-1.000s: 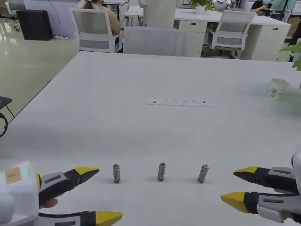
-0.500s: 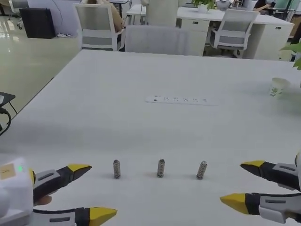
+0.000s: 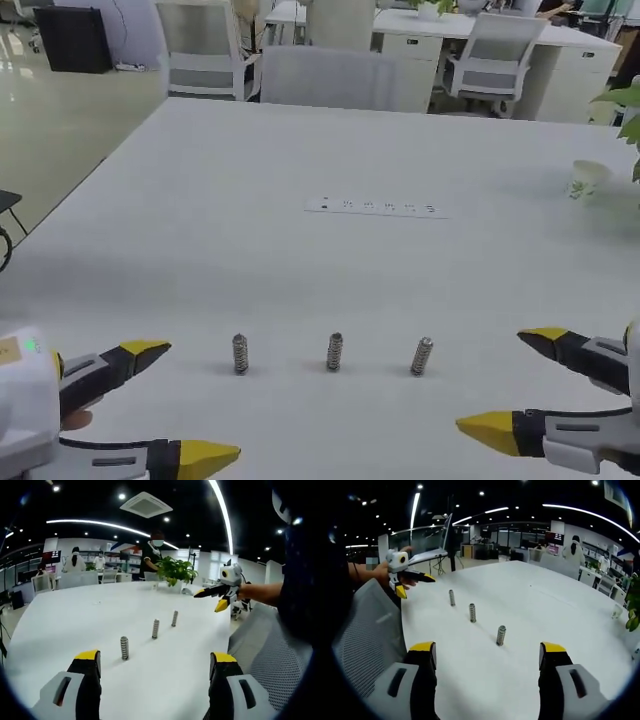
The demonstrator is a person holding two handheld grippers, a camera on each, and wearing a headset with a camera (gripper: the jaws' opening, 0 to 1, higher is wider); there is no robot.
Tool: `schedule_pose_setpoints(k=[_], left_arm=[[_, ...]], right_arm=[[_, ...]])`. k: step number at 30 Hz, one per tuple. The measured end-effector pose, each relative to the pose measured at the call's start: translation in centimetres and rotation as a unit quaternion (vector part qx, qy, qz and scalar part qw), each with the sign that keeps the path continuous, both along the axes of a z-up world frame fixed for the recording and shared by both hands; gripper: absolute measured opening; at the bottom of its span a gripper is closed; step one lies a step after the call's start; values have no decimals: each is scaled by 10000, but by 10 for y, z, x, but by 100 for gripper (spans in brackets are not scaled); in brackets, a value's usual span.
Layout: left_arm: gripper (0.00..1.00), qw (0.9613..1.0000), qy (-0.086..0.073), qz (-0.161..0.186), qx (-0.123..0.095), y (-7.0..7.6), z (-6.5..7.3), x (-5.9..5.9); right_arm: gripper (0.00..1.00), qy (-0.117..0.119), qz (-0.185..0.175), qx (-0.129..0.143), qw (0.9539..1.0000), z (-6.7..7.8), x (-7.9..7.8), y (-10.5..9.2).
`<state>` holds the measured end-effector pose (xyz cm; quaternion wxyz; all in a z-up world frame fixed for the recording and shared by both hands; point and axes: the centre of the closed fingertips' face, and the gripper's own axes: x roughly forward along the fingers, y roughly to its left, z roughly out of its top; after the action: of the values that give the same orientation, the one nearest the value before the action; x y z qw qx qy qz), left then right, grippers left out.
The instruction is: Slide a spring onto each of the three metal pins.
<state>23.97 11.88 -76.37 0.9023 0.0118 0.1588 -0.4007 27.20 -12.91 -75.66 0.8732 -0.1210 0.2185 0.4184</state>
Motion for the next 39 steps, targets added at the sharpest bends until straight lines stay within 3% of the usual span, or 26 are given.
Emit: schedule_pose_setpoints(k=[8, 18, 39], left_arm=[[96, 10000, 80, 38, 23, -1, -3, 7], [98, 9998, 192, 46, -19, -1, -10, 9], [98, 9998, 210, 38, 32, 1, -11, 19]], right_arm=[[93, -61, -30, 85, 9999, -3, 8, -3], [98, -158, 8, 130, 9998, -3, 16, -3], [98, -57, -19, 128, 9999, -13, 19, -3]])
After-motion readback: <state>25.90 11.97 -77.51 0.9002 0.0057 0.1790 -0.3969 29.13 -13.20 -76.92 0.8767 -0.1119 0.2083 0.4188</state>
